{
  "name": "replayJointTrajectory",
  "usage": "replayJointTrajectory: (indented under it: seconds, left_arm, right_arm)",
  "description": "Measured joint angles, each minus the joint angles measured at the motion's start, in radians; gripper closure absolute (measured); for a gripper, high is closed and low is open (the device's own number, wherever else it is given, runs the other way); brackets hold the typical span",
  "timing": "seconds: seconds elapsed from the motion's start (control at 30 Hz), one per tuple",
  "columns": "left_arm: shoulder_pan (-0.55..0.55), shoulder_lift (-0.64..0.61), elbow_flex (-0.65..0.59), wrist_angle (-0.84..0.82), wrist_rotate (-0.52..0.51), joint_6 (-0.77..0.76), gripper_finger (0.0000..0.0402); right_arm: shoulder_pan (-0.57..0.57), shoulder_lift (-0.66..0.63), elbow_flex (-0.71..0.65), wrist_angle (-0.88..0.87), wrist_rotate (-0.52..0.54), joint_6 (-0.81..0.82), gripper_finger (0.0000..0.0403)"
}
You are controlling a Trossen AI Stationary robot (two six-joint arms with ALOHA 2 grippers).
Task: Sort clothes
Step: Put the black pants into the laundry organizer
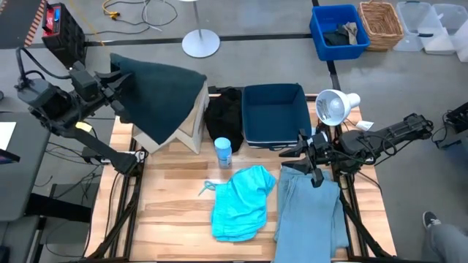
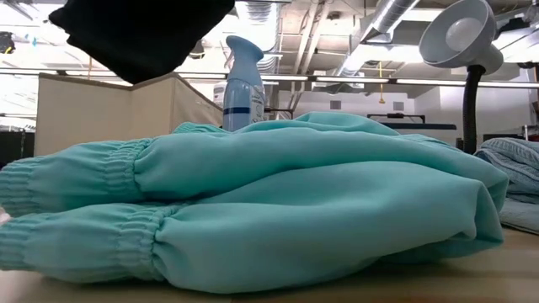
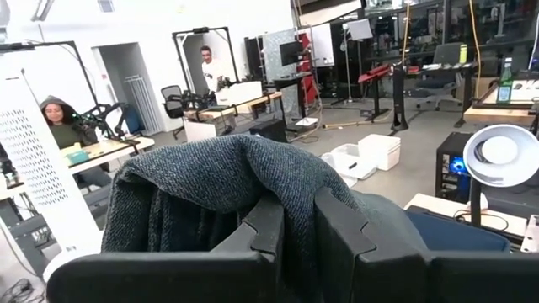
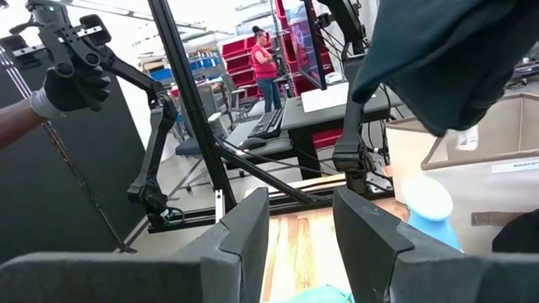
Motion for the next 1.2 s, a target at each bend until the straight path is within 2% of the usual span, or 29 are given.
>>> replayJointTrajectory:
  seconds: [0.53, 0.67, 0.83, 0.93, 1.1, 1.2]
  left_arm:
    - [0.0, 0.007, 0.0, 0.001, -0.004, -0.048, 0.0369]
    - [0.016, 0.035, 0.0, 0.005, -0.035, -0.045, 0.0369]
    - [0.09, 0.067, 0.0, 0.007, -0.092, -0.059, 0.0369]
    - [0.148, 0.066, 0.0, 0.01, -0.092, -0.092, 0.0369]
    - [0.242, 0.065, 0.0, 0.009, -0.074, -0.151, 0.0369]
    - [0.286, 0.065, 0.0, 0.006, -0.007, -0.197, 0.0369]
  right_arm:
    - [0.0, 0.0, 0.0, 0.0, 0.001, 0.0, 0.0253]
    - [0.0, 0.0, 0.0, 0.0, 0.001, 0.0, 0.0253]
    - [0.0, 0.0, 0.0, -0.001, 0.001, 0.0, 0.0253]
    - [0.0, 0.0, 0.0, -0.001, 0.001, 0.0, 0.0253]
    - [0.0, 0.0, 0.0, 0.0, 0.001, 0.0, 0.0253]
    - [0.0, 0.0, 0.0, 0.0, 0.001, 0.0, 0.0253]
